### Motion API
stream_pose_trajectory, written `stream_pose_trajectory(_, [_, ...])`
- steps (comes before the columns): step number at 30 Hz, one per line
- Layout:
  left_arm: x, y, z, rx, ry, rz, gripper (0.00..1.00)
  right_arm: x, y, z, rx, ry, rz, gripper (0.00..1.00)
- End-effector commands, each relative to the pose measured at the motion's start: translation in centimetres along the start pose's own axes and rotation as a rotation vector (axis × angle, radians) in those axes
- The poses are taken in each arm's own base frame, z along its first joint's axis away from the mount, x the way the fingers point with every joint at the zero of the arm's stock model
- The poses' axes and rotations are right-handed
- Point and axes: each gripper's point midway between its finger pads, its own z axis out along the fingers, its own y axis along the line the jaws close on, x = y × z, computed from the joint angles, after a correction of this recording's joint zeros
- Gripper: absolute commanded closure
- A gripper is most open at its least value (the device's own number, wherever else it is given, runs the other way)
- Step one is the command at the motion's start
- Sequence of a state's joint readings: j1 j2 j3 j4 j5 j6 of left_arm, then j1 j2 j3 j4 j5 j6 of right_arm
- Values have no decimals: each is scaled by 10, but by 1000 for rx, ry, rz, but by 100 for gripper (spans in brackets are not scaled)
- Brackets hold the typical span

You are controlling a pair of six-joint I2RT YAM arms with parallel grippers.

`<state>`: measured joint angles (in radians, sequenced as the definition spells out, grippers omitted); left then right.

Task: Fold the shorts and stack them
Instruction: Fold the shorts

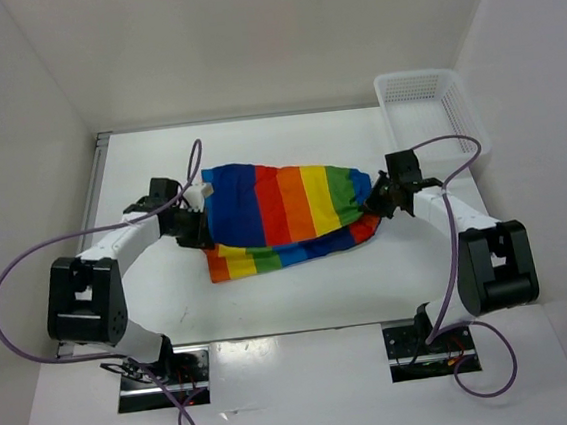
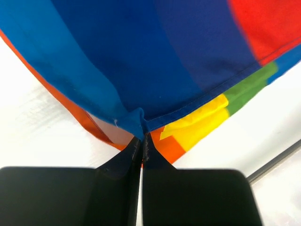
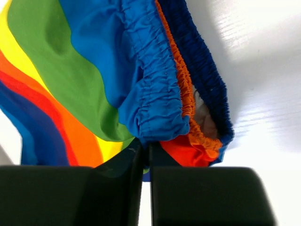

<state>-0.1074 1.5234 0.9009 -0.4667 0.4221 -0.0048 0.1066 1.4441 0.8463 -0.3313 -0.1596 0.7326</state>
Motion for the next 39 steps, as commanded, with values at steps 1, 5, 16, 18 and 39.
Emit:
stream_pose_trajectory(1, [-33,-21,-30,43,-90,51,100,-35,21,-4,-41,-113,-5,99])
stream_pose_trajectory(5, [-53,-39,-58,75,-140,79,100,-51,35,-33,-66,-183,-31,100])
stream_pose_trajectory(16, [10,-87,-74,267,-81,78,100,-15,0,-80,-4,-172,1,100])
stream_pose_trajectory(18, [39,-86,-63,275,-24,53,100,2,-17,-70,27,-130,57,100])
stream_pose_trajectory(39, [-15,-98,-72,264,-74,133,30,-15,40,-78,-103,-172,50,93])
